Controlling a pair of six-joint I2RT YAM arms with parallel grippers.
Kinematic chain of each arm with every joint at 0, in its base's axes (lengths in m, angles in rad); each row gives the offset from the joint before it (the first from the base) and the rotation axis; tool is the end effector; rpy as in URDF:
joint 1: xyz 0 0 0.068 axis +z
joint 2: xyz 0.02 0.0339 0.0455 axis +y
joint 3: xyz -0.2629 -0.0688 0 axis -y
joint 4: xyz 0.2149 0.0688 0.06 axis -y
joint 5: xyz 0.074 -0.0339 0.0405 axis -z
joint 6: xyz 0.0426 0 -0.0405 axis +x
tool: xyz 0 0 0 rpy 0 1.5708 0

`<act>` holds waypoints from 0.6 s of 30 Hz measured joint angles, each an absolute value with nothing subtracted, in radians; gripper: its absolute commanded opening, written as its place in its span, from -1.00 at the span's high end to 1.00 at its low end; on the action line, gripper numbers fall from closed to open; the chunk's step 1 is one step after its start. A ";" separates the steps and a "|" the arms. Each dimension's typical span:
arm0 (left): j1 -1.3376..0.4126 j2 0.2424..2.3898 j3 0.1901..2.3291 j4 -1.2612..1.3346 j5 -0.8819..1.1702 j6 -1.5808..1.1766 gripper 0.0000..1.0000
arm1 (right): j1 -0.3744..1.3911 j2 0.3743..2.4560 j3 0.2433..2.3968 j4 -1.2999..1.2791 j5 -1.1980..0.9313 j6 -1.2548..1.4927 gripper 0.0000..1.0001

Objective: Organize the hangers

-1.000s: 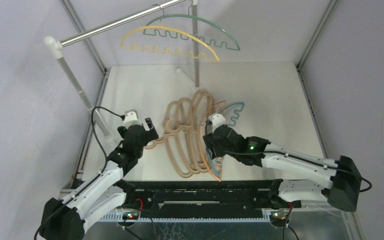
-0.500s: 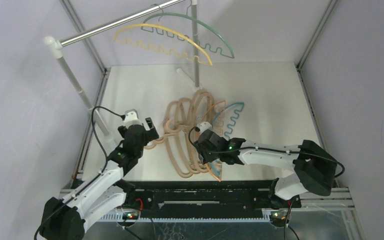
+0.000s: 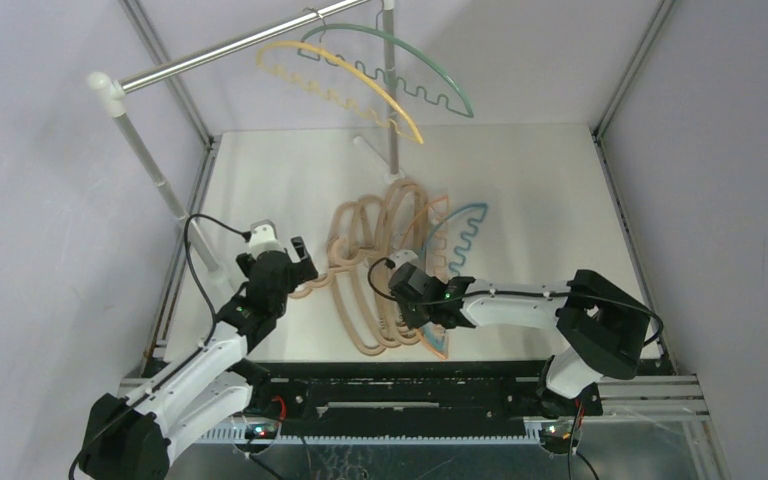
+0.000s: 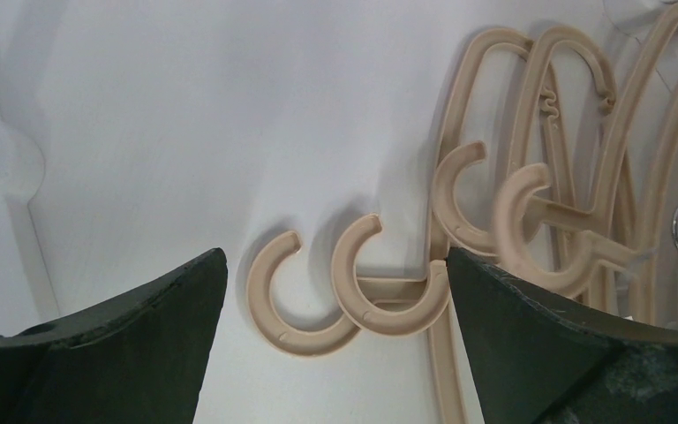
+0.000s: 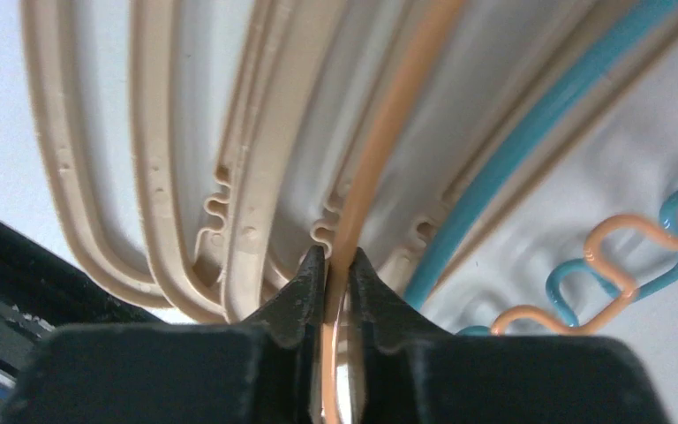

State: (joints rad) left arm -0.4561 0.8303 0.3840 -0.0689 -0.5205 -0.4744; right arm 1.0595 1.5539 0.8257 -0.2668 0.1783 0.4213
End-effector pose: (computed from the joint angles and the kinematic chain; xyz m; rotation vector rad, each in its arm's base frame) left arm 0.1520 -0.0510 0.2143 -0.3269 1.9861 -0.0469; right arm 0.1431 0.2396 0.1809 -0.7441 2.4698 0.3449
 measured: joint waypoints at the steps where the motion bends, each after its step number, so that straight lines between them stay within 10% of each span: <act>1: -0.456 0.830 0.383 -0.069 -0.521 -0.474 -0.99 | 1.060 1.557 0.826 -0.269 0.180 0.432 0.98; 18: -0.456 0.831 0.383 -0.068 -0.521 -0.474 -0.99 | 1.075 1.281 1.122 -0.580 0.090 0.406 1.00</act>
